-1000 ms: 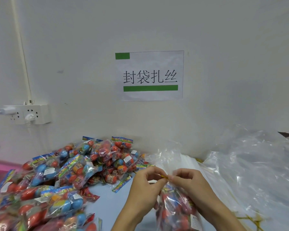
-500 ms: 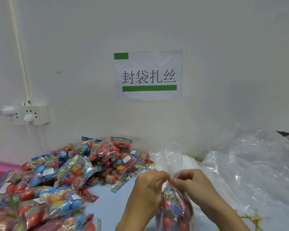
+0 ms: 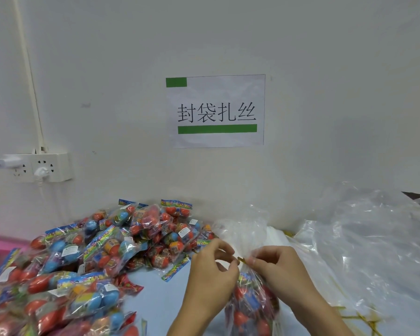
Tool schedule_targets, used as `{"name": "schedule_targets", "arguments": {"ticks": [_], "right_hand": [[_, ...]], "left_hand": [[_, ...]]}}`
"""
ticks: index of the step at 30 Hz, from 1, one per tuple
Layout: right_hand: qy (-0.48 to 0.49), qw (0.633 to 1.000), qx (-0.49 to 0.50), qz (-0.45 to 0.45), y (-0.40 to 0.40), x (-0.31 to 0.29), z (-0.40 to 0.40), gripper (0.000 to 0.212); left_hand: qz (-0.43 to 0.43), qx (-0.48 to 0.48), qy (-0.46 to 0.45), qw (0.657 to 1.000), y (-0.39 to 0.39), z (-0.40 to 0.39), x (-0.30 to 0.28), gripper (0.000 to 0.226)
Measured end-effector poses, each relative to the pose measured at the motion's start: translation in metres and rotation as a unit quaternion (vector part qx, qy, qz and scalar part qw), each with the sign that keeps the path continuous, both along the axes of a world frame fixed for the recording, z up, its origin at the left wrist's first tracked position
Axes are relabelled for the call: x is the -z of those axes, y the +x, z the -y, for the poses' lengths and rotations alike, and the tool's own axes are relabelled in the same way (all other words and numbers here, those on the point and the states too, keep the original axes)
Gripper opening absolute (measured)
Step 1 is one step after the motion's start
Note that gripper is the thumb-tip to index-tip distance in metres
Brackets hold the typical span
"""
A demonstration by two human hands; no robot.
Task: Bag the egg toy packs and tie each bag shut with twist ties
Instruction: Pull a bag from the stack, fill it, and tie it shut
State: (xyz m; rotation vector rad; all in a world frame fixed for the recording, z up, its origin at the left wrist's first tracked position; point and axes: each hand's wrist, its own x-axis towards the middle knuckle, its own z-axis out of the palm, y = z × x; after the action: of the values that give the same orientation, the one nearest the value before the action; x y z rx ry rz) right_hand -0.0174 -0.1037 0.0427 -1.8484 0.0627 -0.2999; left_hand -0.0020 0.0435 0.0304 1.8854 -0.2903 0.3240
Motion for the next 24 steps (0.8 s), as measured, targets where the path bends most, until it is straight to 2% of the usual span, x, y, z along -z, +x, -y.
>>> {"name": "schedule_targets", "arguments": {"ticks": [5,13,17,20,24], "right_hand": [[-0.016,1.000,0.003,0.006,-0.0009,-0.0004,-0.0022,0.018],[-0.044,0.999,0.003,0.031,-0.0031,-0.0013,-0.0032,0.019],[-0.046,0.998,0.010,0.040,-0.0049,-0.0017,-0.0047,0.018],[-0.035,0.999,-0.002,0.029,-0.0060,-0.0023,-0.0048,0.015],[-0.040,0.999,-0.019,0.023,-0.0068,-0.0039,-0.0042,0.015]], "left_hand": [[-0.034,0.048,-0.008,0.998,-0.0031,0.0015,-0.0042,0.009],[-0.014,0.022,-0.009,1.000,-0.0022,0.0023,-0.0026,0.010],[0.027,-0.014,0.046,0.998,-0.0011,0.0023,0.0008,0.014],[0.070,-0.047,0.118,0.989,-0.0018,0.0007,0.0031,0.012],[0.117,-0.059,0.165,0.978,-0.0054,0.0006,0.0009,0.008]]}}
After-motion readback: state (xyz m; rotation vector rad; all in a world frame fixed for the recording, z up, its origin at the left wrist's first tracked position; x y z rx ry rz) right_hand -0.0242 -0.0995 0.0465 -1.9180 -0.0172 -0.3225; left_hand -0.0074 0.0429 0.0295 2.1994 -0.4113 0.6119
